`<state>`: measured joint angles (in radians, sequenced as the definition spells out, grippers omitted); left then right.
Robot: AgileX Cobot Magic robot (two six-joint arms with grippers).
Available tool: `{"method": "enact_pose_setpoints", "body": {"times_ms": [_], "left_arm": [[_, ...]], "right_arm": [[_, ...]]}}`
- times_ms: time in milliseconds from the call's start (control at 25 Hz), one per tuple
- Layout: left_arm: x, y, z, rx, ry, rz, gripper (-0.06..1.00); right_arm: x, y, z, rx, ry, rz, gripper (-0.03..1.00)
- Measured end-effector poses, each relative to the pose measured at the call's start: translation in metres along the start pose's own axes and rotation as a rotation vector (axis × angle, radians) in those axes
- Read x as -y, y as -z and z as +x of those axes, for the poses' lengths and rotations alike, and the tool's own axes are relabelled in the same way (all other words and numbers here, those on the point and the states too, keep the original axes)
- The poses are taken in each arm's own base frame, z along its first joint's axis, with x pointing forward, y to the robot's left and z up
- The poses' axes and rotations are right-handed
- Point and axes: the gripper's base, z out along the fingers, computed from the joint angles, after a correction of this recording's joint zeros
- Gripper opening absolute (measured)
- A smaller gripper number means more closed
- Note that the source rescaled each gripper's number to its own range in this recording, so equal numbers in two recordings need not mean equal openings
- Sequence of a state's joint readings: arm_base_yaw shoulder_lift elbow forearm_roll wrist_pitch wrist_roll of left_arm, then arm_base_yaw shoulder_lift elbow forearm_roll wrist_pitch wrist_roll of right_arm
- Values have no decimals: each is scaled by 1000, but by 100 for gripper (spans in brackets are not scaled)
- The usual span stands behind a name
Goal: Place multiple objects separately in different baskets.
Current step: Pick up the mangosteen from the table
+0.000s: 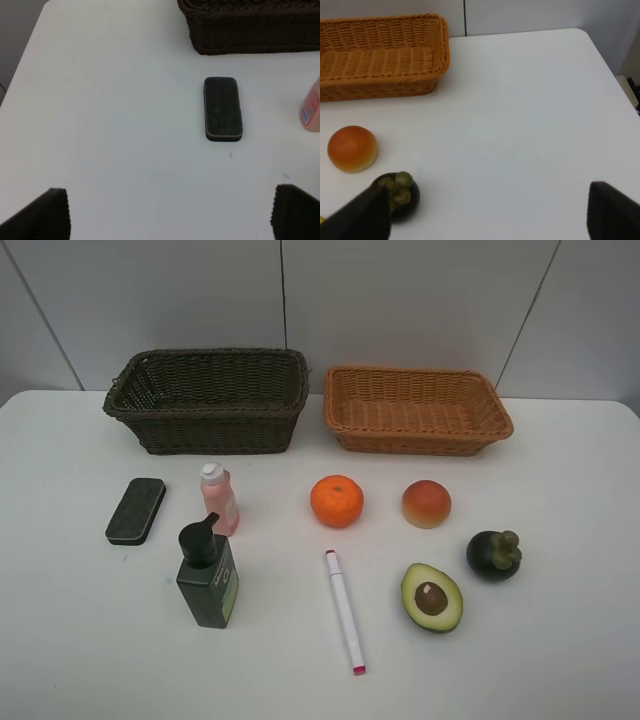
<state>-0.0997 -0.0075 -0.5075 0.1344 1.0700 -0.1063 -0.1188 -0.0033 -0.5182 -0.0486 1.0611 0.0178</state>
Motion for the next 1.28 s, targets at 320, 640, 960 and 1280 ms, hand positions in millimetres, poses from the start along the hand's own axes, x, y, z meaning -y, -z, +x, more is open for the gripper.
{"method": "enact_pose_setpoints", "body": {"times_ms": [320, 640, 960, 1280], "left_arm": [[0, 0, 0, 0, 0, 0, 100], [0, 0, 0, 0, 0, 0, 100], [0, 0, 0, 0, 0, 0, 100], [0, 0, 0, 0, 0, 0, 100]], "right_arm": [[0, 0, 0, 0, 0, 0, 98], [0, 0, 0, 0, 0, 0, 98], [0, 0, 0, 0, 0, 0, 98], [0, 0, 0, 0, 0, 0, 98]]}}
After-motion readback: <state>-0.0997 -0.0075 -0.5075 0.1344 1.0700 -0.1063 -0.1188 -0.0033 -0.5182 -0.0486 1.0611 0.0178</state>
